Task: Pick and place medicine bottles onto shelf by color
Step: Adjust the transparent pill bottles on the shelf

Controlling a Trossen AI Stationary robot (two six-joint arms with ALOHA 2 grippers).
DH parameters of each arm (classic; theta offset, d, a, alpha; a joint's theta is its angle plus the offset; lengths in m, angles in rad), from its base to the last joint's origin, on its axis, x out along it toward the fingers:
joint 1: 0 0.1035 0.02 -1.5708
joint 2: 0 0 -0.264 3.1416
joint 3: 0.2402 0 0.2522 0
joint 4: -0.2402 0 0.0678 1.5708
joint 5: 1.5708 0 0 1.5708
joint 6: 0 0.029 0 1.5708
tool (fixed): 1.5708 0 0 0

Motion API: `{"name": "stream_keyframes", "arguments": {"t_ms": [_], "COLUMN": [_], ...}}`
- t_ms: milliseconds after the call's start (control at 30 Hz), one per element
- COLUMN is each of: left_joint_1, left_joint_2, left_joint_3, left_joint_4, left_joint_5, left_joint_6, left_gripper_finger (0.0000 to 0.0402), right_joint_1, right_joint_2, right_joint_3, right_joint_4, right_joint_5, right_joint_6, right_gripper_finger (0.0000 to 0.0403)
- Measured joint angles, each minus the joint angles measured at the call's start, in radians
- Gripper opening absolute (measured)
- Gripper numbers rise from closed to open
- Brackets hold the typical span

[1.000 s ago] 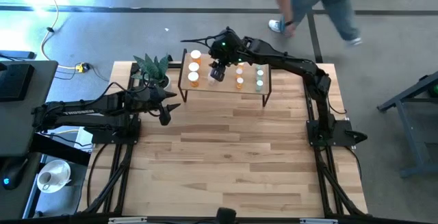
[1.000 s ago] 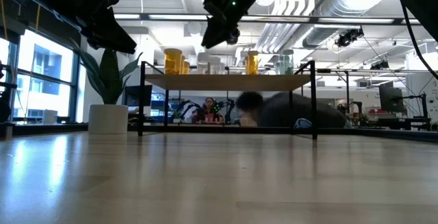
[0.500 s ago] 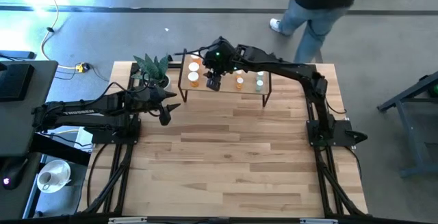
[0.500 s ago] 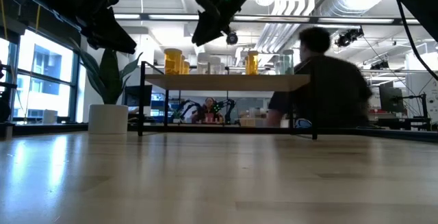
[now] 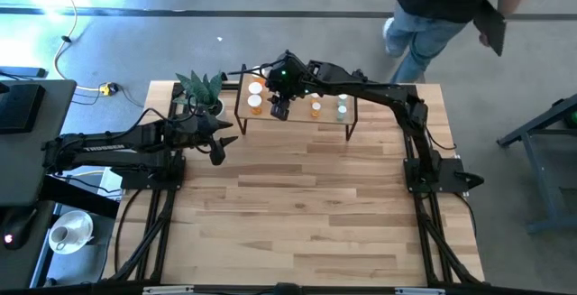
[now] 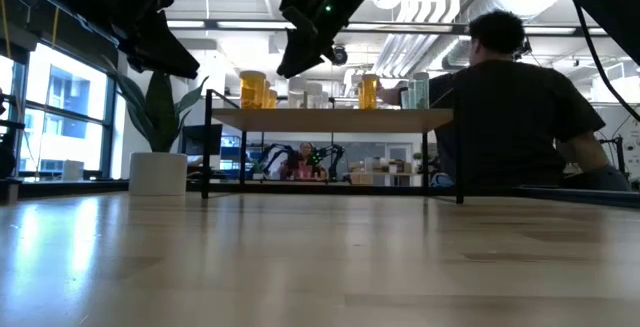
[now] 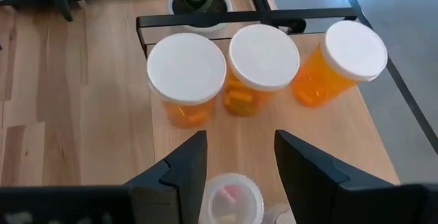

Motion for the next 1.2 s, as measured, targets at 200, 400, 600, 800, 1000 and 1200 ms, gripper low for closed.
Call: {"name": "stream_keyframes", "arguments": {"t_ms": [200,400,600,800,1000,1200], "left_joint_1": [0.0,0.0,0.0,0.0,0.0,0.0], "left_joint_2": [0.0,0.0,0.0,0.0,0.0,0.0], "left_joint_3": [0.0,0.0,0.0,0.0,0.0,0.0], "left_joint_4": [0.0,0.0,0.0,0.0,0.0,0.0], "left_joint_5": [0.0,0.0,0.0,0.0,0.0,0.0], "left_joint_6": [0.002,0.002,0.002,0.002,0.002,0.002], "left_gripper_finger": [0.0213,0.0213,0.0213,0.0213,0.0213,0.0213], "right_joint_1": [-0.008,-0.007,-0.007,-0.007,0.001,0.001], "right_joint_2": [0.0,0.0,0.0,0.0,0.0,-0.007], "right_joint_3": [0.0,0.0,0.0,0.0,0.0,0.0], "right_joint_4": [-0.021,-0.036,-0.055,-0.077,-0.098,-0.133], "right_joint_5": [0.007,0.007,0.007,0.025,0.025,0.033], "right_joint_6": [0.004,0.003,0.004,0.004,0.004,0.011], "right_gripper_finger": [0.0162,0.0162,0.0162,0.0162,0.0162,0.0162]}}
